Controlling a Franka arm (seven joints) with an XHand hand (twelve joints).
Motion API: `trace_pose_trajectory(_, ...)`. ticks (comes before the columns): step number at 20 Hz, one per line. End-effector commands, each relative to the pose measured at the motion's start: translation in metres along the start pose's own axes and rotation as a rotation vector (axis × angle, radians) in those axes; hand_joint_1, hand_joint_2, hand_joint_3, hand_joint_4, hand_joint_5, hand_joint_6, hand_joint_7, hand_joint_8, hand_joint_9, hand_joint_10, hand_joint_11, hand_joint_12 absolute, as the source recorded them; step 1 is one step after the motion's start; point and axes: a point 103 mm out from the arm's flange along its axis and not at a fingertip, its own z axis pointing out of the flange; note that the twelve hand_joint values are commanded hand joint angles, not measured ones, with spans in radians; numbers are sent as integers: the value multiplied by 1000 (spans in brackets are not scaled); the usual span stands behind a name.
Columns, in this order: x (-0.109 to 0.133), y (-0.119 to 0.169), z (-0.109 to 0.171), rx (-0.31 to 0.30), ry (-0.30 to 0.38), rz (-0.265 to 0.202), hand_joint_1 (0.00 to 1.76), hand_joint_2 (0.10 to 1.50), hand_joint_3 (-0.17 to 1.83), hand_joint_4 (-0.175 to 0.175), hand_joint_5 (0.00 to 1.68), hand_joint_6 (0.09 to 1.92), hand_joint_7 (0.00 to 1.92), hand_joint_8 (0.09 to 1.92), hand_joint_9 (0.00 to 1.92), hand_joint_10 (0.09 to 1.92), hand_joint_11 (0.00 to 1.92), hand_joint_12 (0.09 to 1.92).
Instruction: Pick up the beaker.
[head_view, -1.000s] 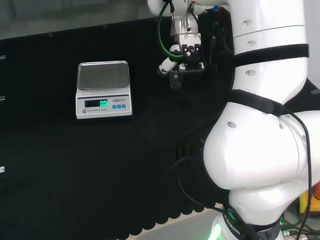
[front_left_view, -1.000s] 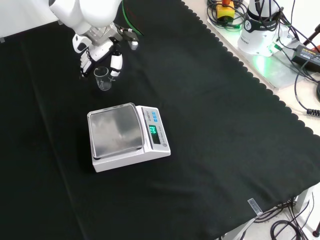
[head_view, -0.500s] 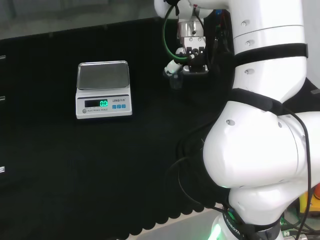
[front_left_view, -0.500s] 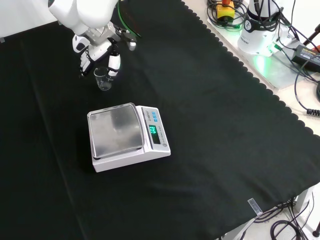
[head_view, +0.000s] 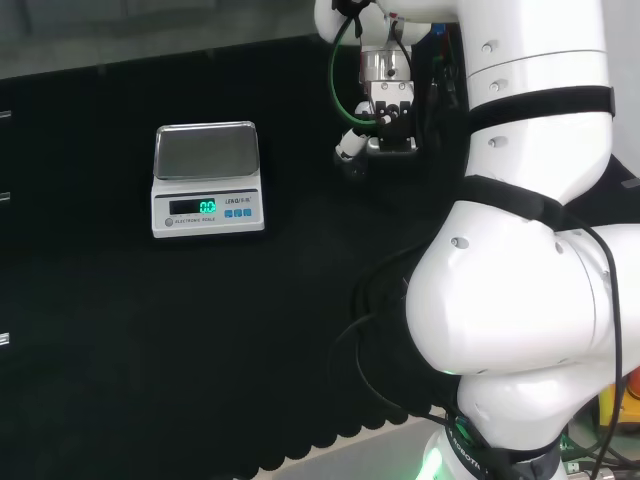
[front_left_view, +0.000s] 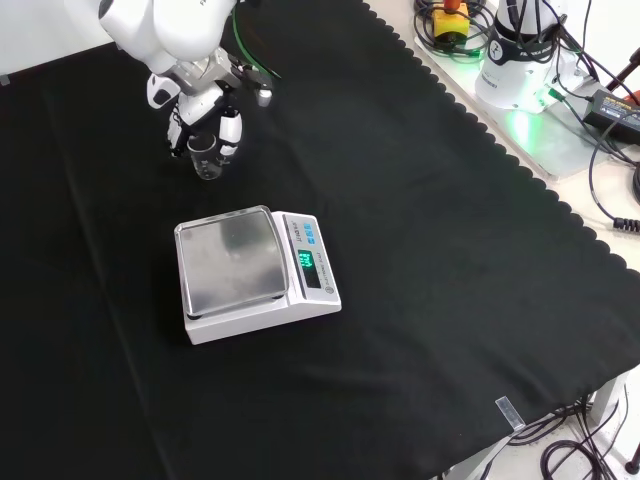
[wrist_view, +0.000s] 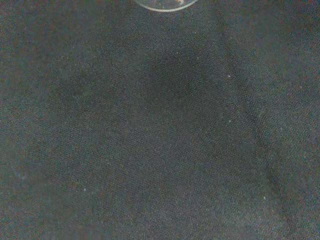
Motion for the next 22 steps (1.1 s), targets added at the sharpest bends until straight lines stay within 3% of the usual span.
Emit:
trace_pose_trajectory(1,7,-1,-8,-42,-32,17,853,838,543,-169,723,177,620,805,761,747,779,1209)
trace_pose_trajectory(7,9,-10,-22,-52,-35,15,950,840,605,-175,730,459,747,818,992,629,1091,1002)
trace_pose_trajectory(22,32,-47,-59,-34,-112,17,955,821,648,-175,734,569,894,852,1107,605,1200,942)
